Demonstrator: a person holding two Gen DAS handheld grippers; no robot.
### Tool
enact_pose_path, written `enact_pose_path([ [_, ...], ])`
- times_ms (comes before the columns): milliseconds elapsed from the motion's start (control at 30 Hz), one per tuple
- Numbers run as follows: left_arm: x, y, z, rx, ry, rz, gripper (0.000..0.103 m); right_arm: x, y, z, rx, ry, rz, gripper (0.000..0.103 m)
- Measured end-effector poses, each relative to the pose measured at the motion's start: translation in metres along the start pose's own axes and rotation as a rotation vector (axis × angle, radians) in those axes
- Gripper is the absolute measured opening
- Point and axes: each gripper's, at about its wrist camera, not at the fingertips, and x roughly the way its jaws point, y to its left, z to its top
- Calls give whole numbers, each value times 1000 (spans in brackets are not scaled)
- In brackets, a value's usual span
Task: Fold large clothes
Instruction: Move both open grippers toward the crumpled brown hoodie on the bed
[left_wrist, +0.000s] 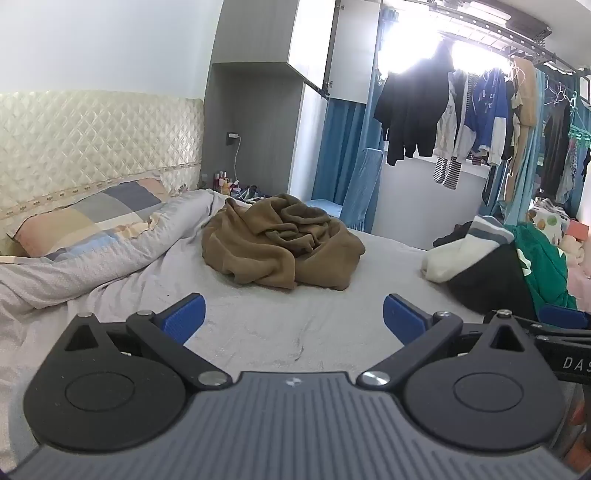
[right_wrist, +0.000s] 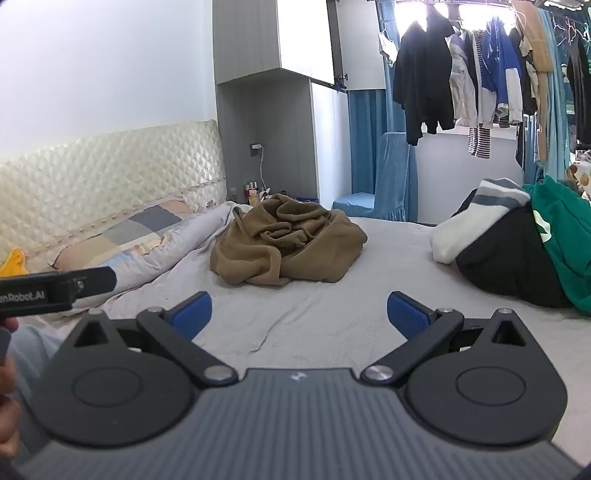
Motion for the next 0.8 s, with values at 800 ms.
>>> enact_pose_path([
  [800, 56, 9, 19, 49, 28, 48, 103, 55, -3, 5, 36, 56, 11, 103],
])
